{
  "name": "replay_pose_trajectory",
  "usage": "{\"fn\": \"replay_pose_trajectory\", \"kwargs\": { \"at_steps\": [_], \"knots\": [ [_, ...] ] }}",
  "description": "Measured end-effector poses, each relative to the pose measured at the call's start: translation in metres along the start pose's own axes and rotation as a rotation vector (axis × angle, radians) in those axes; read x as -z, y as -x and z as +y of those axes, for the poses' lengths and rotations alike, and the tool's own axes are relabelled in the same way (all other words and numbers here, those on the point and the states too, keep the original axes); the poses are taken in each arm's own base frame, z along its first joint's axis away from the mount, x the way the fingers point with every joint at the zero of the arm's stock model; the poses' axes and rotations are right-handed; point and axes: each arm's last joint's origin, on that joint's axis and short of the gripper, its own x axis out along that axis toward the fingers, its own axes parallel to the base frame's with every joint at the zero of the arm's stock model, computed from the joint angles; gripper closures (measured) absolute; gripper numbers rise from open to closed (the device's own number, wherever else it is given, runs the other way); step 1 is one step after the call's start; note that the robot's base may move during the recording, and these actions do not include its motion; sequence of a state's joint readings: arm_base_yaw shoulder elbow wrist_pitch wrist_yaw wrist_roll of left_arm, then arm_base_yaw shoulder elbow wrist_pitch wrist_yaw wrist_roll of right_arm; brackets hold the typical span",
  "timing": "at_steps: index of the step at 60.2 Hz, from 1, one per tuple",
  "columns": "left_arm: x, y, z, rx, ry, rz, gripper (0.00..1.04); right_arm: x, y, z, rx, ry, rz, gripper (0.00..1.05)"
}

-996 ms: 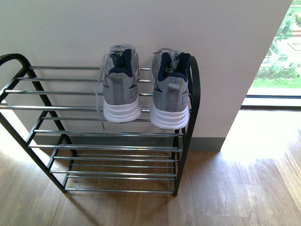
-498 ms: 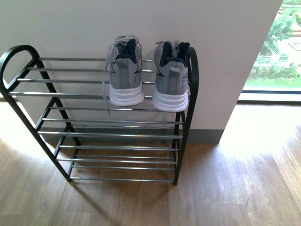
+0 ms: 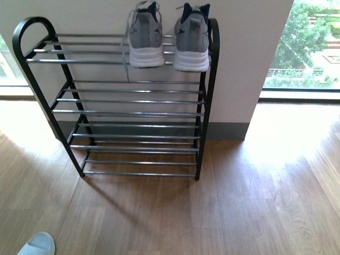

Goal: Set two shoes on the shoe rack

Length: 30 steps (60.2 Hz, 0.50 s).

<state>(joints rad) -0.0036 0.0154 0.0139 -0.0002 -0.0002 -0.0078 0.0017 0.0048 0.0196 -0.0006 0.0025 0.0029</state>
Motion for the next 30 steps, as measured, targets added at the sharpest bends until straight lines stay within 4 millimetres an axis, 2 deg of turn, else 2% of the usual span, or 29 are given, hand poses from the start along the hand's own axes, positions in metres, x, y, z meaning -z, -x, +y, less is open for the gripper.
{"fn": "replay_pose_trajectory", "kwargs": {
  "at_steps": [30],
  "knots": [
    [0.0,0.0,0.0,0.0,0.0,0.0,0.09,0.0,0.0,0.0,0.0,0.0,0.0,0.09]
  ]
}}
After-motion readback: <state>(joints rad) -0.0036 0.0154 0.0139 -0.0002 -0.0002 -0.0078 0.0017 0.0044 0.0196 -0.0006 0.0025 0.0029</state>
